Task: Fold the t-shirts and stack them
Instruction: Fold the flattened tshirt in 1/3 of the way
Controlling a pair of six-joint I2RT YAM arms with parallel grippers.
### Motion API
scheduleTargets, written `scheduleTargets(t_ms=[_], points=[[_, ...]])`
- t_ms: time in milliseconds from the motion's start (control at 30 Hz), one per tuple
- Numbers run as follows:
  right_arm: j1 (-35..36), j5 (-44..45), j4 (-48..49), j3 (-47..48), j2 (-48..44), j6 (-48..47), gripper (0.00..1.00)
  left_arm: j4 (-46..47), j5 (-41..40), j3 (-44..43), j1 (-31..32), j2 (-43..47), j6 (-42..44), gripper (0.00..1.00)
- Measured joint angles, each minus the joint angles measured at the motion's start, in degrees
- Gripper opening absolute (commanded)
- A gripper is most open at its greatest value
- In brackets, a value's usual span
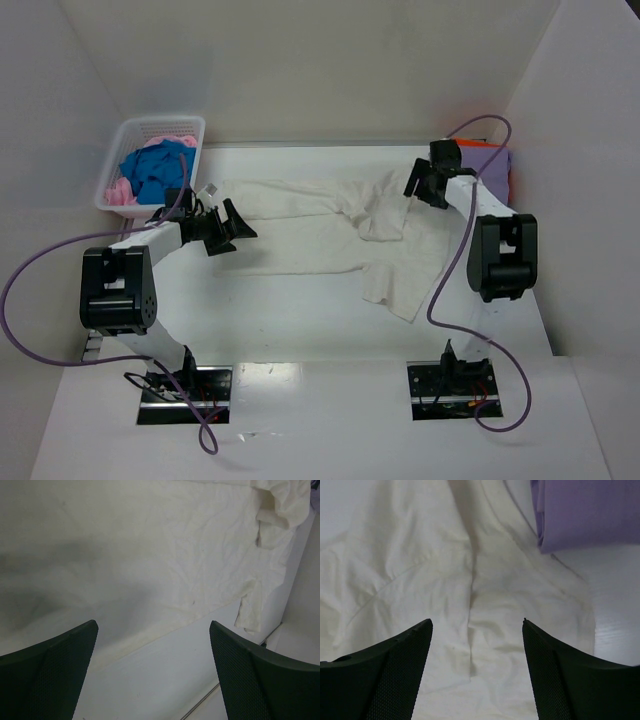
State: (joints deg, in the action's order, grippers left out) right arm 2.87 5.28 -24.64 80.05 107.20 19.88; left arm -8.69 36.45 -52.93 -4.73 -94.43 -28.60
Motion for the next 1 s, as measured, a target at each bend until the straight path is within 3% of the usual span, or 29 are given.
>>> scheduleTargets(t_ms=[267, 533, 600, 833, 1000], points=[[-0.9, -7.6, 6.6, 3.6, 5.7, 0.3, 0.68, 0.0, 0.0, 0.0, 0.1, -0.1, 0.0, 1.0], [-1.0, -10.3, 8.0, 4.4, 11.4, 0.7, 0.68, -0.2, 0.0, -0.6, 0.1, -0.7, 0.2, 1.0], [-1.0, -10.3, 8.0, 4.6, 12.1, 0.7, 0.62, -0.3, 0.0, -0.7, 0.1, -0.7, 0.2, 1.0], [-1.2, -9.8, 8.9, 5.2, 13.2, 1.2, 0.24, -0.6, -0.2, -0.8, 0.1, -1.2, 0.4, 1.0], [-1.8, -6.5, 9.1, 5.2, 13.2, 1.8, 0.17, -0.7, -0.4, -0.8, 0.1, -1.2, 0.4, 1.0]])
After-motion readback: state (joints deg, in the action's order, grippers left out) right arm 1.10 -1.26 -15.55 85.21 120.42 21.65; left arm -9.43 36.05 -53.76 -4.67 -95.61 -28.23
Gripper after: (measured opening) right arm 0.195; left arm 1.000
